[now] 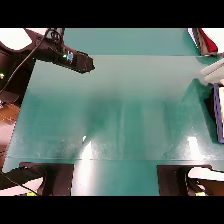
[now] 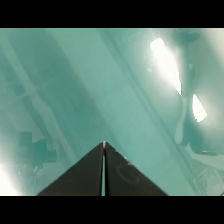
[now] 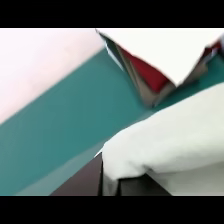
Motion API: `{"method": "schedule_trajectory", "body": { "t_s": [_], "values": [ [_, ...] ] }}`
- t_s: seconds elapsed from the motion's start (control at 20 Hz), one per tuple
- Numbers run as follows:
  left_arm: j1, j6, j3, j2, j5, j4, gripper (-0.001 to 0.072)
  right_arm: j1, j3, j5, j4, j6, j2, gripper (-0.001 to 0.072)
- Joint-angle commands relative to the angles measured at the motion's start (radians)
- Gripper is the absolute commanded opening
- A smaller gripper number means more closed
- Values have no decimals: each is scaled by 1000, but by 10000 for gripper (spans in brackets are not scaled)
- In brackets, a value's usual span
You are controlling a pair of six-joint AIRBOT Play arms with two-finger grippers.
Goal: Fold the shirts.
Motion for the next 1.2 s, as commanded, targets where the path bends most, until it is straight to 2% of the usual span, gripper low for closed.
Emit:
{"method": "schedule_trajectory", "body": {
  "t_s": [0.0, 0.25, 0.35, 0.55, 0.8, 0.85, 0.95, 1.0, 1.15],
  "values": [
    [-2, -1, -14, 0, 0, 1, 25, -40, 155, 72, -5, 0, 0, 16],
    [-2, 3, -15, 0, 3, 1, 25, -158, 288, 328, -23, 2, 0, 16],
    [-2, 3, -15, 0, 3, 1, 25, -200, 271, 422, -134, 22, 18, 16],
    [-2, 3, -15, 0, 3, 1, 25, -271, 105, 555, -328, 37, 87, 16],
    [-2, 3, -15, 0, -13, 0, 25, -360, -163, 569, -560, 81, 219, 19],
    [-2, 3, -15, 0, -14, 0, 25, -381, -216, 569, -579, 82, 241, 57],
    [-2, 3, -15, 0, -14, 0, 25, -424, -299, 570, -586, 81, 274, 386],
    [-2, 3, -15, 0, -14, 0, 25, -449, -333, 569, -586, 81, 290, 483],
    [-2, 3, -15, 0, -11, -5, 25, -512, -394, 557, -573, 127, 330, 489]
  ]
}}
